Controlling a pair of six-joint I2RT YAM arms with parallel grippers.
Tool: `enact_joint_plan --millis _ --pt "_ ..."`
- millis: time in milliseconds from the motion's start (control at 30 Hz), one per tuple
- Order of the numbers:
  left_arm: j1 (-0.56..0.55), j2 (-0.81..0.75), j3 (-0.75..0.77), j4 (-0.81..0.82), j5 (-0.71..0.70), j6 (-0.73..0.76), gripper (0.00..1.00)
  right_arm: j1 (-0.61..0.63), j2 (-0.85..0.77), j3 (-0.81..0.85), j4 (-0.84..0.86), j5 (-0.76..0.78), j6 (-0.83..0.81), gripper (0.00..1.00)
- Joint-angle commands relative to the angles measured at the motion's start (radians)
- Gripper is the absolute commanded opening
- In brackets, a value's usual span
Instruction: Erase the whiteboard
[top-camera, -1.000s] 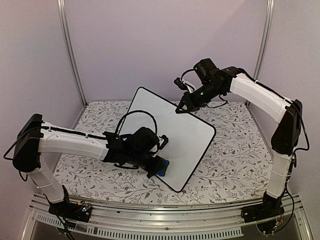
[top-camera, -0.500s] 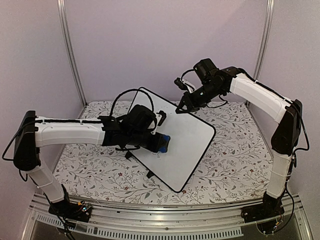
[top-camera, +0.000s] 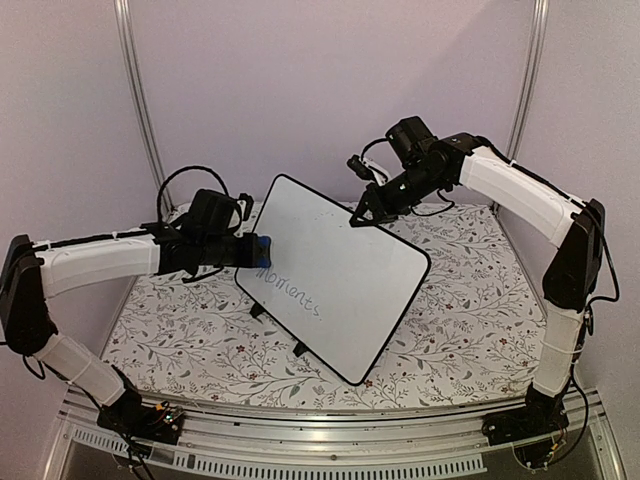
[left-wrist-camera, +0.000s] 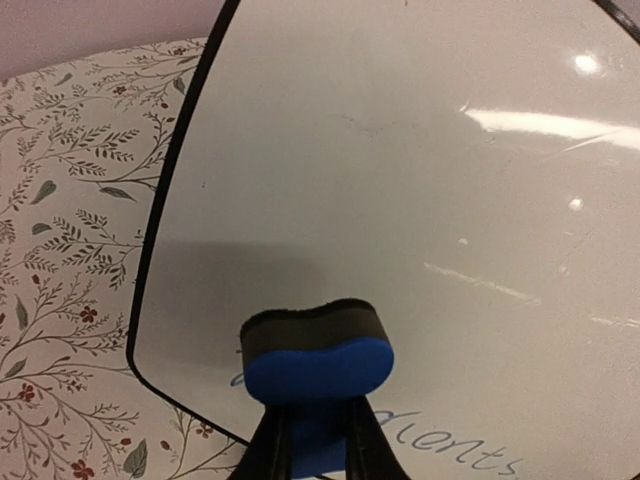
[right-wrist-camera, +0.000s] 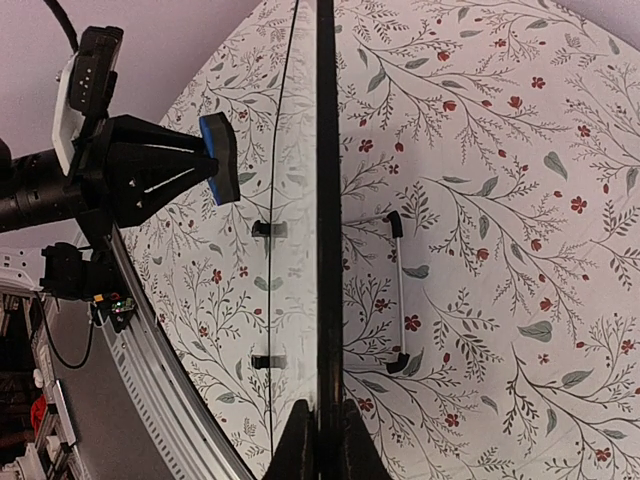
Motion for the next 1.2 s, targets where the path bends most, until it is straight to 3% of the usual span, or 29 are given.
enact_joint_plan --millis 0,767,1167 --pt "0.028 0.003 -0.041 0.009 0.052 -0.008 0.0 0.035 -0.001 -0.023 -0.064 0.048 -0.066 0.0" --pt "0.083 -0.024 -0.309 0.146 0.22 -0.083 0.0 0.035 -0.012 -0.035 -0.061 0.051 -0.067 0.0" --pt "0.153 0.034 -0.233 0.185 0.268 -0.061 0.0 0.035 -0.012 -0.038 -0.059 0.05 -0.067 0.0"
